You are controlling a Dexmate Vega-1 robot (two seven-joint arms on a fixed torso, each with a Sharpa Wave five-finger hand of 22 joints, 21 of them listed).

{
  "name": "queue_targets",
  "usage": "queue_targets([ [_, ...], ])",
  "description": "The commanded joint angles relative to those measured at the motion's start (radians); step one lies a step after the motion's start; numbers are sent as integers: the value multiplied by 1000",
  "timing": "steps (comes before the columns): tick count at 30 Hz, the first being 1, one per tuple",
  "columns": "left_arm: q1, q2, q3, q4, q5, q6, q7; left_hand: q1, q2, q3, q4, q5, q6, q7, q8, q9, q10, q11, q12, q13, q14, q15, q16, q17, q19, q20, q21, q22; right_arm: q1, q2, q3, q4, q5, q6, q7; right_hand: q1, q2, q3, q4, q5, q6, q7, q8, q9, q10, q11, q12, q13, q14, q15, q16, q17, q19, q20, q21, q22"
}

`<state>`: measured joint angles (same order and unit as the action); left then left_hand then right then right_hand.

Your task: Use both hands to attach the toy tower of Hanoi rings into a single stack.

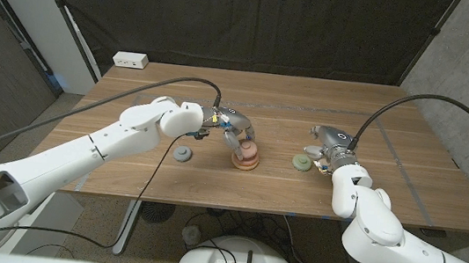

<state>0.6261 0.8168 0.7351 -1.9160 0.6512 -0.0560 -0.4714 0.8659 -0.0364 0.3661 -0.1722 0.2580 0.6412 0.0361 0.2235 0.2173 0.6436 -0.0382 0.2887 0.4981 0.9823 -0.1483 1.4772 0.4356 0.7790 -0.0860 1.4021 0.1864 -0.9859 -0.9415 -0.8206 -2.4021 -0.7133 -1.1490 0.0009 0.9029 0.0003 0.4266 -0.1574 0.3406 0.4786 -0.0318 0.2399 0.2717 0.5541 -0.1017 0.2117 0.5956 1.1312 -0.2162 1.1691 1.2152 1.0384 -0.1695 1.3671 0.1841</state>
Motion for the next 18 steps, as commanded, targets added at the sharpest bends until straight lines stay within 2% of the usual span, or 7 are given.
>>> queue_targets([
  [1, 1, -9, 13, 13, 9, -1, 6, -3, 13, 18, 11, 2, 38, -33, 3, 12, 110, -108, -2, 8, -4, -70, 8, 2, -2, -116, 3, 1, -3, -11, 0, -8, 35, -6, -39, -6, -3, 7, 1, 5, 7, 0, -2, 1, 6, 0, -2, 2, 0, -4, 4, 0, 10, -49, -3, 2],
  [18, 13, -12, 14, 23, 24, 0, 42, 3, 14, 23, 7, 3, 35, -38, -3, 13, 107, -113, -11, 15, -4, -70, 10, 3, -5, -118, 4, 2, 3, -24, -9, -14, 74, -15, -71, -12, -2, 10, 2, 6, 9, -6, -2, 1, 8, 1, -2, 1, 1, -4, 7, 2, 10, -49, -4, 2],
])
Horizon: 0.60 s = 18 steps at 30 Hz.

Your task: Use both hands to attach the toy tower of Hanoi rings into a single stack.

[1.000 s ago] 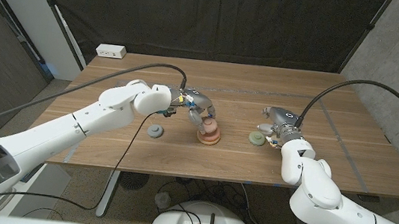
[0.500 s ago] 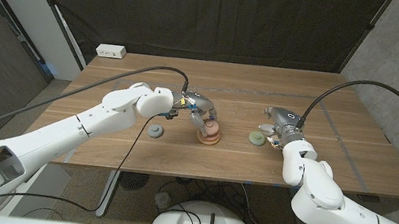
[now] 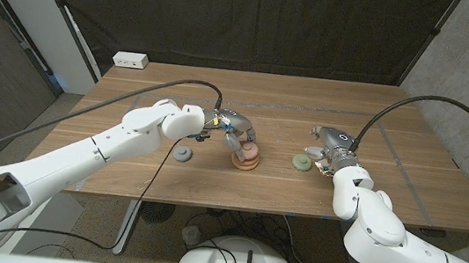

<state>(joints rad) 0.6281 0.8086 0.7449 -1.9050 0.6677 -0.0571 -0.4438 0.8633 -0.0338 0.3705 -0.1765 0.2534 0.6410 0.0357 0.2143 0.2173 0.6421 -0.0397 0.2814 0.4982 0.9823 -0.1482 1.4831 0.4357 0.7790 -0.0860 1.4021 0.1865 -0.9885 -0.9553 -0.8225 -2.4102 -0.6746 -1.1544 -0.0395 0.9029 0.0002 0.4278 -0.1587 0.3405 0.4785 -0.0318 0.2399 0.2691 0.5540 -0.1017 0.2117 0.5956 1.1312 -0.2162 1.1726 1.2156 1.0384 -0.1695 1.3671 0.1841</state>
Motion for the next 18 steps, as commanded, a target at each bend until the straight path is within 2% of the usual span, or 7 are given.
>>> queue_targets([
  [1, 13, -3, 3, 11, 6, 2, 16, 6, 11, 19, 11, 8, 35, -37, 6, 13, 104, -113, -6, 14, -4, -70, 4, 2, -5, -118, 4, 2, 6, -11, -8, -6, 37, -10, -32, -12, -2, 8, 3, 6, 9, -5, -3, 3, 7, 2, -3, 1, 1, -4, 4, 2, 10, -49, -4, 1],
  [18, 39, 13, -12, 4, -8, 17, 33, 12, 11, 22, 10, 8, 36, -41, 4, 14, 104, -114, -13, 18, -7, -70, 3, -1, -6, -118, 5, 2, 32, -13, -31, -5, 57, -19, -48, -17, 0, 12, 4, 7, 8, 0, -4, 3, 8, 1, -2, 3, -1, -4, 5, 1, 11, -49, -4, 2],
])
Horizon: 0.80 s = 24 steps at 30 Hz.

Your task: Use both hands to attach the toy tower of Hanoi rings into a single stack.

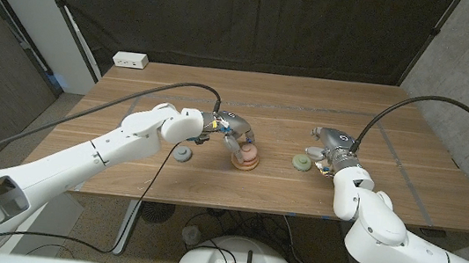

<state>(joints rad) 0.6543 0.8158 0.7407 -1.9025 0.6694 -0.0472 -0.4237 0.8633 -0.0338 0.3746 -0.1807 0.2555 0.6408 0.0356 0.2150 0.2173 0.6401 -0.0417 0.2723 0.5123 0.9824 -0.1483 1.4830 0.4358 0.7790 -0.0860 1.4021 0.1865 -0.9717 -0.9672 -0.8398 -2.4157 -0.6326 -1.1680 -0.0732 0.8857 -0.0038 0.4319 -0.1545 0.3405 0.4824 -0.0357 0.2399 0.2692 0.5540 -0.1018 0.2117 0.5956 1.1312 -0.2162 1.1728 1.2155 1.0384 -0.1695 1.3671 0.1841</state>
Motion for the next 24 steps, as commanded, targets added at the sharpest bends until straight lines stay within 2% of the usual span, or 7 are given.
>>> queue_targets([
  [1, 13, 6, -7, 3, -10, 5, 14, 12, 11, 18, 14, 6, 32, -42, 2, 14, 104, -113, -5, 5, -5, -70, 5, 2, -7, -118, 5, 2, 14, -2, -13, 0, 17, -4, -16, 0, 4, 8, -1, 7, 4, 4, -4, 3, 8, 2, -2, 3, -2, -4, 5, 1, 11, -49, -4, 2],
  [12, 5, 1, 4, 17, -1, -4, 15, 16, 7, 20, 13, 7, -8, -50, -14, 15, 57, -112, -32, 6, -13, -70, 3, 1, -17, -117, 5, 3, 28, -6, -31, -5, 22, -23, -20, -1, 5, 11, -1, 8, 4, 3, -5, 3, 9, 3, -2, 4, -3, -4, 5, 0, 11, -49, -5, 2],
  [20, 8, 9, 5, -10, 24, 13, 1, 12, 0, 17, 15, 6, -30, -57, -19, 15, 28, -119, -48, 5, -24, -70, -1, -1, -29, -114, 3, 3, 31, -12, -36, -16, 30, -32, -28, -3, 5, 13, -2, 8, 4, 4, -6, 3, 9, 3, -3, 4, -1, -4, 8, 2, 11, -49, -5, 3],
  [24, 6, 10, 4, -15, 27, 13, -7, 9, -2, 16, 17, 6, -44, -60, -21, 16, 10, -109, -56, 7, -32, -70, -4, -3, -35, -112, 3, 4, 34, -15, -40, -21, 33, -37, -30, -4, 5, 14, -1, 9, 4, 7, -6, 3, 8, 2, -3, 5, -1, -4, 10, 3, 11, -49, -5, 3],
])
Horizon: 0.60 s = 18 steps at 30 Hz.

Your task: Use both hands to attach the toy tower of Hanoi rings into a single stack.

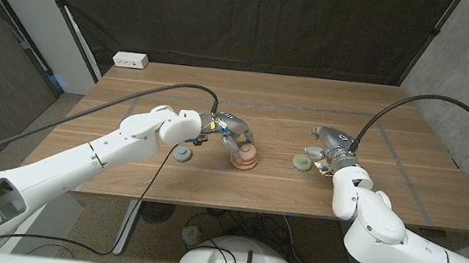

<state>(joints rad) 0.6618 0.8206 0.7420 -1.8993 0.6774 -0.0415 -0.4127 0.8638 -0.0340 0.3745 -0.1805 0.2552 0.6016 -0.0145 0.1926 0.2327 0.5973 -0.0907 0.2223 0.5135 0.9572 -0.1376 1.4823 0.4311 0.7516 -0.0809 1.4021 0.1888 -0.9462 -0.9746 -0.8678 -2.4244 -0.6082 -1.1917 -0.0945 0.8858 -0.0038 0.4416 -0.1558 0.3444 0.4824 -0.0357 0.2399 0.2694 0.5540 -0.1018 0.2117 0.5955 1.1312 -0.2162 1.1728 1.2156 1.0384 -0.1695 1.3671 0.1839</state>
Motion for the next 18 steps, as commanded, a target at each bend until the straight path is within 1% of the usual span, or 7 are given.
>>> queue_targets([
  [1, -2, 5, 2, -18, 19, 7, -18, 7, -2, 15, 17, 6, -12, -9, -1, 0, 49, -61, -7, 6, -7, -80, -2, 3, -9, -117, 3, 1, 9, -8, -13, -12, 10, -14, -10, -5, 6, 5, 0, 5, 6, 6, -5, 3, 9, 2, -3, 5, -1, -4, 10, 2, 11, -49, -5, 3],
  [8, 0, 6, -2, -30, 28, 14, -24, -6, -1, 12, 24, 5, -43, 2, -5, 1, 16, -47, -18, 8, -18, -80, -7, 0, -16, -114, 2, 1, 13, -11, -18, -18, 16, -22, -17, -6, 6, 7, 0, 5, 6, 3, -6, 2, 9, 2, -3, 4, -2, -4, 11, 3, 12, -49, -5, 3],
  [9, 0, 6, -2, -32, 30, 17, -27, -7, -1, 12, 24, 5, -44, 2, -5, 1, 16, -46, -18, 8, -17, -80, -7, 0, -15, -114, 2, 1, 6, -11, -8, -19, 24, -13, -26, -6, 6, 7, 0, 5, 6, 4, -6, 2, 9, 3, -3, 4, -3, -4, 10, 2, 12, -49, -5, 3],
  [14, -5, 5, 2, -37, 42, 24, -43, -18, -3, 9, 26, 4, -65, 10, -7, -1, -5, -46, -26, 5, -23, -80, -9, 1, -16, -113, 0, 0, 7, -12, -9, -21, 31, -16, -32, -6, 6, 8, -1, 6, 6, 4, -6, 2, 12, 2, -3, 4, -3, -4, 10, 1, 12, -50, -5, 3],
  [16, -4, 4, 1, -38, 45, 24, -39, -22, -4, 8, 25, 4, -77, 11, -8, -2, -17, -40, -29, 3, -26, -80, -9, 3, -22, -111, -1, 0, 10, -10, -12, -22, 33, -23, -33, -6, 7, 9, -1, 6, 7, 6, -6, 2, 10, 4, -3, 4, -2, -4, 11, 2, 11, -50, -6, 2],
  [18, -5, 4, 1, -40, 49, 25, -40, -24, -5, 7, 25, 4, -85, 7, -9, -2, -24, -43, -30, 2, -29, -79, -10, 2, -24, -109, -2, -1, 11, -12, -13, -24, 35, -20, -36, -6, 7, 10, -1, 6, 7, 7, -6, 2, 11, 4, -3, 3, -2, -4, 12, 3, 11, -50, -6, 2],
])
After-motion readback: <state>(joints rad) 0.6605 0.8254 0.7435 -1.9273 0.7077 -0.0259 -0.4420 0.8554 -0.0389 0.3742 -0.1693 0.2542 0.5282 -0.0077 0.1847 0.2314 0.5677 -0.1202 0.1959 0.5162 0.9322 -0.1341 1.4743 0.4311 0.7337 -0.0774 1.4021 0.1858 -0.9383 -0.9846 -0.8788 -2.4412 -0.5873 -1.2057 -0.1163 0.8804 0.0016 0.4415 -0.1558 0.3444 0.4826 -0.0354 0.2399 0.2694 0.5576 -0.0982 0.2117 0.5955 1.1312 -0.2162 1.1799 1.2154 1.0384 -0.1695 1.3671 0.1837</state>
